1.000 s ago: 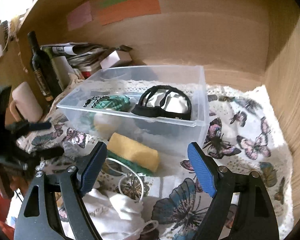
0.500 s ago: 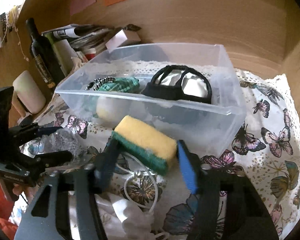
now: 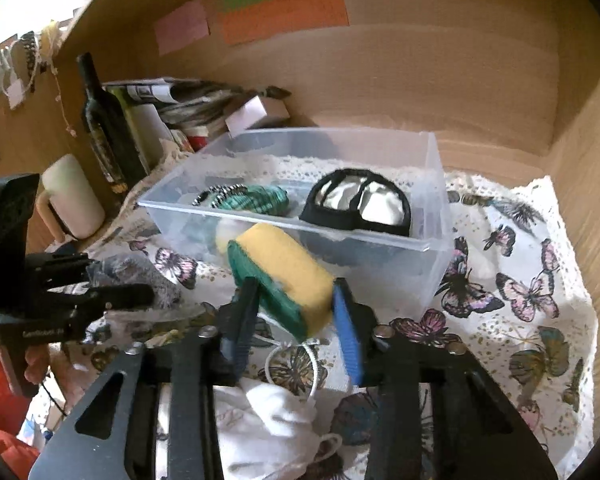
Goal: Organize soft objects
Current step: 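Grasp the silver glittery pouch with the left tool while the right tool grasps the yellow-green sponge, then lower the pouch and sponge into the clear box and open both tools, then grasp the floral scrunchie with the left tool while the right tool grasps the white drawstring bag, then lower the scrunchie and drawstring bag into the clear box and open both tools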
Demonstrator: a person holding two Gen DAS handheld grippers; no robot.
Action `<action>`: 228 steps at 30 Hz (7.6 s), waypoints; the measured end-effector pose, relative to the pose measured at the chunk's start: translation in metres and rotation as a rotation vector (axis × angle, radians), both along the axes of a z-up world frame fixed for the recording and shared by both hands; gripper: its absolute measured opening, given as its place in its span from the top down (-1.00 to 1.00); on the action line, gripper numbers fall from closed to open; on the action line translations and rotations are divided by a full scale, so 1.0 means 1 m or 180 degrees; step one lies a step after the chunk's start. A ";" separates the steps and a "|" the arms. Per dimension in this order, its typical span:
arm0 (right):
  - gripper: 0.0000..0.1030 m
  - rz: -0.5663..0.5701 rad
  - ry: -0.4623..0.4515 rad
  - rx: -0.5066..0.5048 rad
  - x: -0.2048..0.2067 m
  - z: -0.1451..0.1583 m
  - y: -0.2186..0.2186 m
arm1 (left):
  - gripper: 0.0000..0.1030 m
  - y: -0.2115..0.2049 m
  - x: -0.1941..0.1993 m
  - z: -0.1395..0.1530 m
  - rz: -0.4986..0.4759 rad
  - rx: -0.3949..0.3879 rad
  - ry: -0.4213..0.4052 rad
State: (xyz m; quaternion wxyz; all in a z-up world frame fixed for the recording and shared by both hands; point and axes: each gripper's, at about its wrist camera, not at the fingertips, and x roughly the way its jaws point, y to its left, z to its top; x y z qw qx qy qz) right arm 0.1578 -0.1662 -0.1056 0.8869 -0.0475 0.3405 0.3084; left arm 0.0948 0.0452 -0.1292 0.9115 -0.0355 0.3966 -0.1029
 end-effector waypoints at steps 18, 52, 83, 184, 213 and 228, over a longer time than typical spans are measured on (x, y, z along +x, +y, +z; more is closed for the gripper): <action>0.41 -0.0009 -0.0591 0.0262 -0.026 0.055 -0.007 | 0.32 0.000 0.003 0.076 0.0179 0.0018 -0.0829; 0.41 -0.0158 -0.0226 -0.0190 0.071 0.019 0.057 | 0.32 -0.007 0.133 0.046 0.0572 0.0217 -0.0406; -0.43 -0.0199 -0.0525 -0.0143 0.045 0.042 0.040 | -0.57 0.000 0.103 0.066 0.0569 0.0097 -0.0586; 0.45 -0.0539 -0.0921 0.0282 0.010 0.057 -0.001 | 0.93 -0.022 0.057 0.093 0.0224 -0.0062 -0.1148; -0.06 -0.0530 -0.0383 -0.0152 0.046 0.016 0.011 | 0.01 -0.011 0.088 0.041 0.0327 0.0062 -0.0399; -0.24 -0.0465 -0.0967 0.0142 -0.015 0.073 0.001 | -0.27 -0.020 0.023 0.105 0.0361 0.0120 -0.1247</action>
